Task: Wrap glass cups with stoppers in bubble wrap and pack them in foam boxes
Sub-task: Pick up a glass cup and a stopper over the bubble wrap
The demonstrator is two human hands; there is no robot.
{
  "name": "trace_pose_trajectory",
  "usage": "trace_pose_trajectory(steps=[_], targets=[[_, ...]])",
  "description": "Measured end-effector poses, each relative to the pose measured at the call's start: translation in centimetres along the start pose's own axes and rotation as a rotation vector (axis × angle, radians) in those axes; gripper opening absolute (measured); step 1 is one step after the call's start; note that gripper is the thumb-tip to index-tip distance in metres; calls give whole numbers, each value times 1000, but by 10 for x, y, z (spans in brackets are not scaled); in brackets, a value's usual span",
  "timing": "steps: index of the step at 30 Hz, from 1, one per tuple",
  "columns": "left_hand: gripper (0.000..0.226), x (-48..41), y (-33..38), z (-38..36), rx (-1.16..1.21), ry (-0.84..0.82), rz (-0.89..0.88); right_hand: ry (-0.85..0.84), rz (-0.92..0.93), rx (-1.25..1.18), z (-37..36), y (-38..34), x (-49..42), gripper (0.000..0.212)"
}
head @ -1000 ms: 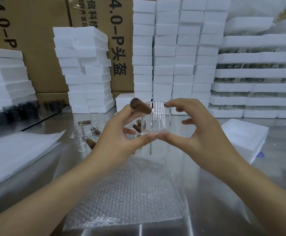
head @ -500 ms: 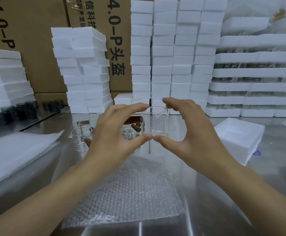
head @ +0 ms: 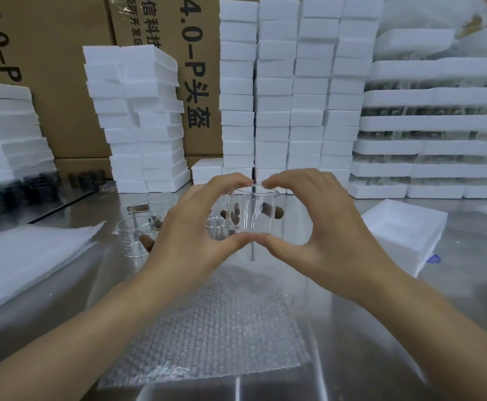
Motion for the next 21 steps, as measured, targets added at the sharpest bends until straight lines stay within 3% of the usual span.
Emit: trace_pose_trajectory(steps=[3,5,11,15,17,19,20,21], targets=[[66,-2,-6,-4,105,-73,69,-125,-98,-32,-1,6,1,81],[65,-2,-9,-7,213,-115,131,-190,-143,0,-1,11,2,79],[78,-4,-14,-10,455,-195,232,-246,-138,-26,-2,9,-2,4],[84,1,-12,-17,390,-184,196,-181,-364,-231,1,22,-4,14],[75,4,-13,-19,292,-119,260,-101,-499,-348,2,30,-4,10],[44,8,-14,-22,231,-89,297,-4,-625,-466,4,36,-2,9],[24,10,-13,-25,164,-139,307,40,-684,-524,5,38,-1,9],[23,14,-11,-30,44,-235,278,75,-740,-581,7,39,0,10]])
Point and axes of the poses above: each hand's wrist, its own x-axis away from the middle knuckle, its own z-axis out of the back of the hand, y = z × x, the point moved 4 cm from there along -x, towards the middle knuckle, and after that the axes turned 2 degrees about y, right-handed, at the moved point
